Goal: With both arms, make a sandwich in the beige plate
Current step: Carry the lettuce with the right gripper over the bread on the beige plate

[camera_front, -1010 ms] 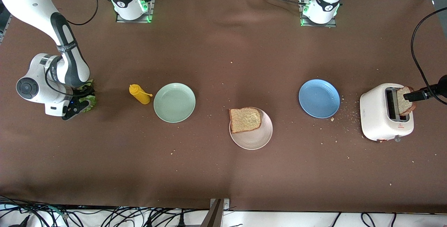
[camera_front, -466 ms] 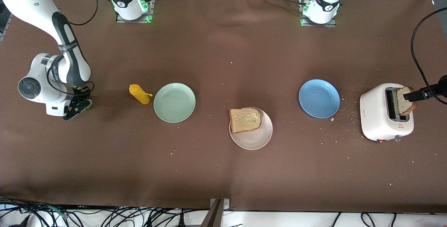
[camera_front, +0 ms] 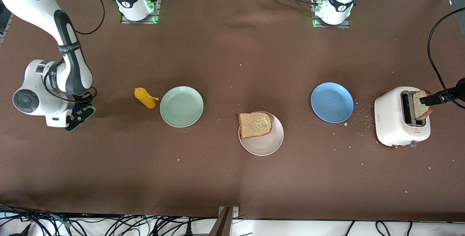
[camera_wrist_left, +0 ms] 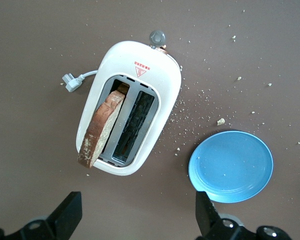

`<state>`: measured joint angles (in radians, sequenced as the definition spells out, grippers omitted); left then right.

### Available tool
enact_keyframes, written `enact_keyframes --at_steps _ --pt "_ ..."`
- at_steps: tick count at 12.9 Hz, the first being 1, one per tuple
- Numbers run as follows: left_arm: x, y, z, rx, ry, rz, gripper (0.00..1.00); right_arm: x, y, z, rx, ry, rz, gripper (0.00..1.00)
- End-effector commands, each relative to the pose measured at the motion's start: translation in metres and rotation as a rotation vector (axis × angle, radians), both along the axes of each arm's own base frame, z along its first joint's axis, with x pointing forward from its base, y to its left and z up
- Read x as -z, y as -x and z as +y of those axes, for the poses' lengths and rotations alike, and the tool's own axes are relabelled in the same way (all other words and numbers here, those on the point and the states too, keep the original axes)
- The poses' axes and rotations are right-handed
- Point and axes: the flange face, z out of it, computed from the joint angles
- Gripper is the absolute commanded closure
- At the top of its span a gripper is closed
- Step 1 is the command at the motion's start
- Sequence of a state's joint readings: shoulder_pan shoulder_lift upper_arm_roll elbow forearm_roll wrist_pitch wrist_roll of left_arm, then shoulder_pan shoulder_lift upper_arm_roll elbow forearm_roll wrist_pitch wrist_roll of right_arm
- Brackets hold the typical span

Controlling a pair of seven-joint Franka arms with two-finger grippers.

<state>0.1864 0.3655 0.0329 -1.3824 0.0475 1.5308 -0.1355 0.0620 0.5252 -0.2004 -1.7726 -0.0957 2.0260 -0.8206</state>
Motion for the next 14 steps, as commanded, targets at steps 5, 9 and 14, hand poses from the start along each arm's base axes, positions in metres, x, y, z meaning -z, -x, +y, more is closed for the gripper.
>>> enact_keyframes --at_steps 5,9,14 --pt "-0.002 -0.002 0.001 0.006 -0.021 -0.003 0.0 -0.126 -0.042 0.16 -0.143 -0.067 0.008 1.0" --pt "-0.002 -0.002 0.001 0.006 -0.022 -0.002 0.0 -0.161 -0.024 0.297 -0.308 -0.13 -0.041 1.0" --pt "-0.002 -0.002 0.0 0.007 -0.022 -0.002 0.0 -0.172 0.05 0.49 -0.456 -0.149 -0.175 1.0"
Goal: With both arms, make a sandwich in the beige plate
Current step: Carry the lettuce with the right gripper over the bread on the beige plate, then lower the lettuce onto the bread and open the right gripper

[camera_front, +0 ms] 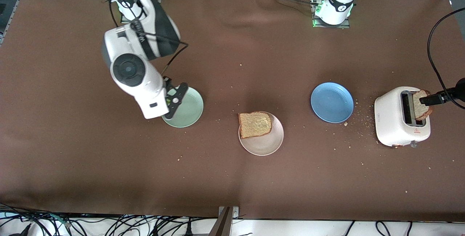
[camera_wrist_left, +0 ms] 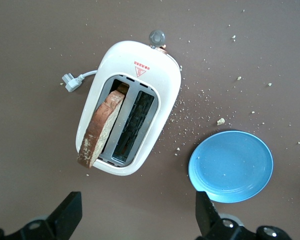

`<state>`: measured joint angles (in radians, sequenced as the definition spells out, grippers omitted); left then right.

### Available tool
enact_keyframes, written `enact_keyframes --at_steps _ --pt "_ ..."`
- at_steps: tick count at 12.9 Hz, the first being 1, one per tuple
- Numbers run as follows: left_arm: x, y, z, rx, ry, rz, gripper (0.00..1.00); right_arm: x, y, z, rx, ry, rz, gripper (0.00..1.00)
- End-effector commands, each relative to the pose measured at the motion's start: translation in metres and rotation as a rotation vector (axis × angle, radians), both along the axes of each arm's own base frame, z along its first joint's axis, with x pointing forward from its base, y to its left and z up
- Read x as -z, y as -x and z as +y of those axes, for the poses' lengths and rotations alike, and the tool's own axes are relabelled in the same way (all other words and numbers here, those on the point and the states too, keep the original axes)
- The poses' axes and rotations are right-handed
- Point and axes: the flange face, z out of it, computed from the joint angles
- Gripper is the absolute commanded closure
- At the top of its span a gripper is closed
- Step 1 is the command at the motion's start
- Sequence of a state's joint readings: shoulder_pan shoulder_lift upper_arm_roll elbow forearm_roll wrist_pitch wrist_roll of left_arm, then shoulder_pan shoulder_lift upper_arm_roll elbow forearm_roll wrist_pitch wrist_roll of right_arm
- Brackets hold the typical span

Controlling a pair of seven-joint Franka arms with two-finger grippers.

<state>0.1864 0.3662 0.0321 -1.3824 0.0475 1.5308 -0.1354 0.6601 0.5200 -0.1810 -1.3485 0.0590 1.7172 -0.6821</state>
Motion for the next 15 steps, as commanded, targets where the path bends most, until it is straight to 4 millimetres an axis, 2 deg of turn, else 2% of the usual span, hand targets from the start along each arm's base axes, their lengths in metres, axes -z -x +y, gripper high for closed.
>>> enact_keyframes --at_steps 1,2,4,5,6,7,9,15 --pt "-0.002 -0.002 0.0 0.007 -0.023 -0.003 0.0 -0.008 0.036 0.093 -0.069 -0.054 -0.115 1.0" --pt "-0.002 -0.002 0.0 0.007 -0.023 -0.003 0.0 -0.013 0.049 0.117 -0.097 -0.081 -0.151 1.0" --pt "-0.002 -0.002 0.001 0.005 -0.023 -0.003 0.0 -0.016 0.058 0.155 -0.146 -0.147 -0.239 1.0" --pt "-0.002 -0.002 0.001 0.005 -0.021 -0.003 0.0 -0.012 0.054 0.17 -0.16 -0.189 -0.296 1.0" --pt "-0.002 -0.002 0.001 0.005 -0.021 -0.003 0.0 -0.004 0.059 0.193 -0.176 -0.253 -0.322 1.0" --pt "-0.002 -0.002 0.001 0.005 -0.021 -0.003 0.0 0.006 0.058 0.204 -0.168 -0.302 -0.336 1.0" --pt "-0.002 -0.002 0.001 0.005 -0.021 -0.003 0.0 0.027 0.051 0.216 -0.155 -0.365 -0.395 1.0" --pt "-0.002 -0.001 0.002 0.005 -0.021 -0.003 0.0 0.125 0.047 0.24 -0.146 -0.468 -0.513 1.0"
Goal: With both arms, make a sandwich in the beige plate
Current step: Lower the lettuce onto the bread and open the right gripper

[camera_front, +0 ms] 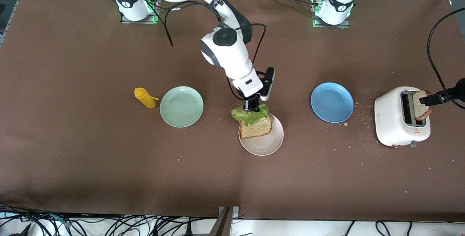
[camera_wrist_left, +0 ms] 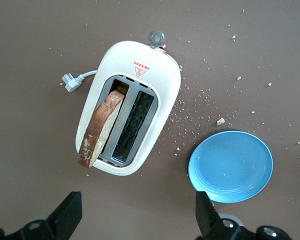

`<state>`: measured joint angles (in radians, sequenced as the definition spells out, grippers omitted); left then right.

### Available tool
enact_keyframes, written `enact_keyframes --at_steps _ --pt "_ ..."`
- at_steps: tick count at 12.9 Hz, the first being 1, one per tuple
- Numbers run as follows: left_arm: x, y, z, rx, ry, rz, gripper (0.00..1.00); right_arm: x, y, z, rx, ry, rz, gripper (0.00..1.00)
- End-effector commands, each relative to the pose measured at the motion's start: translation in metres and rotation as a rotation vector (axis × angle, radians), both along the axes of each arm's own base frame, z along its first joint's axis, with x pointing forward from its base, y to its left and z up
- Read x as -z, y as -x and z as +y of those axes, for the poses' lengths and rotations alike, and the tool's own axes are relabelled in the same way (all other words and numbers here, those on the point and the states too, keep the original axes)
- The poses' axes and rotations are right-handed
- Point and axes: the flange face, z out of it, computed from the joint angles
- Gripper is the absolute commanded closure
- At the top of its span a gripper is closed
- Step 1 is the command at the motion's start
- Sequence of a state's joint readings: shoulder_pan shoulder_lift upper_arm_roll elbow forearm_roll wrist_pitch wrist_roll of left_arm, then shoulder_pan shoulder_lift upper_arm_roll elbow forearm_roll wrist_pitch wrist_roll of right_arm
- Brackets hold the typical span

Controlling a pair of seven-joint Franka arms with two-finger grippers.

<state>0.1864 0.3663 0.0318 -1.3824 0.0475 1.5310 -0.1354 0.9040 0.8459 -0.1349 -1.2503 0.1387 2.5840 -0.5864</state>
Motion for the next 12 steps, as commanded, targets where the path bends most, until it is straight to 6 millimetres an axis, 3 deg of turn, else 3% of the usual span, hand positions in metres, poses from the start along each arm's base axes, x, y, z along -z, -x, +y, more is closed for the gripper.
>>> enact_keyframes --at_steps 1,3,5,6,7,12 --pt "-0.002 -0.001 0.002 0.005 -0.021 -0.003 0.0 0.027 0.001 0.016 0.0 -0.068 -0.029 1.0" --pt "-0.002 -0.001 0.002 0.003 -0.021 -0.003 0.0 0.049 0.003 0.018 0.001 -0.078 -0.037 1.0" --pt "-0.002 -0.001 0.002 0.005 -0.021 -0.003 0.0 0.055 0.004 0.019 -0.002 -0.099 -0.064 1.0" --pt "-0.002 -0.001 0.002 0.003 -0.021 -0.003 0.0 0.055 0.003 0.019 0.002 -0.101 -0.06 0.47" --pt "-0.002 -0.001 0.002 0.003 -0.021 -0.003 0.0 0.054 0.001 0.016 0.008 -0.102 -0.059 0.0" --pt "-0.002 -0.002 0.001 0.006 -0.021 -0.003 0.0 0.035 -0.003 0.013 0.029 -0.122 -0.041 0.0"
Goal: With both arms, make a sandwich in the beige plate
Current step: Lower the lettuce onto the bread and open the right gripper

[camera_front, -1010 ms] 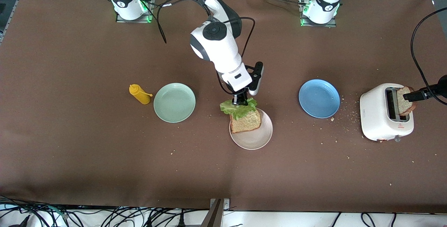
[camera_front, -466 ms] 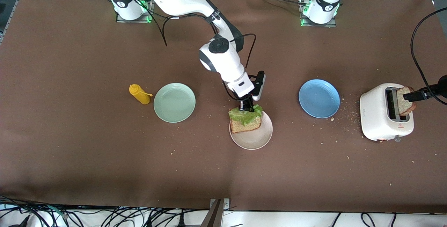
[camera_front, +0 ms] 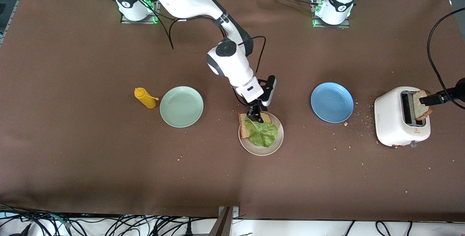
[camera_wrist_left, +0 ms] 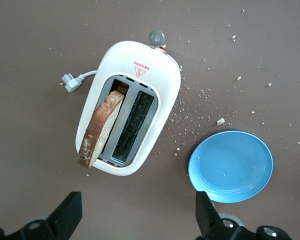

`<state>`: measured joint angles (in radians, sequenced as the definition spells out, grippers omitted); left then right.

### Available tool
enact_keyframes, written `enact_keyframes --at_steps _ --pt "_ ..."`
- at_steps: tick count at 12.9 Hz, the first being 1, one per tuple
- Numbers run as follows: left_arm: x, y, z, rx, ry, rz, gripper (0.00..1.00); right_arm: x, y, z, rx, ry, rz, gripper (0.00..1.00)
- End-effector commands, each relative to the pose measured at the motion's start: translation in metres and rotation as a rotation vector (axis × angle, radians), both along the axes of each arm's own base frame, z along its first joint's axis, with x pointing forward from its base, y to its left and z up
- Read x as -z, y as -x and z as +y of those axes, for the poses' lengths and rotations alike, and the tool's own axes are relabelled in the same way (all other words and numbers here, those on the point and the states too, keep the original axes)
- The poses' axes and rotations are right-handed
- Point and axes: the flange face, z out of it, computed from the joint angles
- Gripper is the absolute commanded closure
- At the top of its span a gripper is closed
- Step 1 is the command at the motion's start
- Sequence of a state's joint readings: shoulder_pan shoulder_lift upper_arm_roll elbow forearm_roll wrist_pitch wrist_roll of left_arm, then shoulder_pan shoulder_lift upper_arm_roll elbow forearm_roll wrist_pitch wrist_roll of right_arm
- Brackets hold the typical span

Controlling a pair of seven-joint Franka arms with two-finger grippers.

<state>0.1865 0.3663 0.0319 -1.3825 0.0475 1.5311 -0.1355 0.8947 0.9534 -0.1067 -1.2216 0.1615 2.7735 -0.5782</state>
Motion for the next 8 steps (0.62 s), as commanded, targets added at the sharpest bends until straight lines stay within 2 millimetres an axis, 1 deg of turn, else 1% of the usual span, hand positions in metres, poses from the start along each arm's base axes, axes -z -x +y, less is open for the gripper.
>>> enact_keyframes --at_steps 1,3,4,5,7,8 --pt "-0.002 -0.001 0.002 0.005 -0.023 -0.003 0.0 -0.02 -0.001 0.002 0.013 -0.011 0.041 0.0" --pt "-0.002 -0.001 0.002 0.006 -0.022 -0.003 0.0 -0.048 -0.002 -0.005 0.02 0.022 0.101 0.0" --pt "-0.002 -0.001 0.002 0.005 -0.023 -0.003 0.0 -0.064 -0.007 -0.013 0.027 0.044 0.13 0.0" --pt "-0.002 -0.001 0.002 0.005 -0.023 -0.003 0.0 -0.081 -0.011 -0.024 0.035 0.068 0.163 0.0" --pt "-0.002 -0.002 0.001 0.005 -0.021 -0.003 0.0 -0.117 -0.021 -0.05 0.059 0.121 0.224 0.0" --pt "-0.002 -0.002 0.001 0.005 -0.021 -0.003 0.0 -0.13 -0.026 -0.066 0.075 0.152 0.257 0.0"
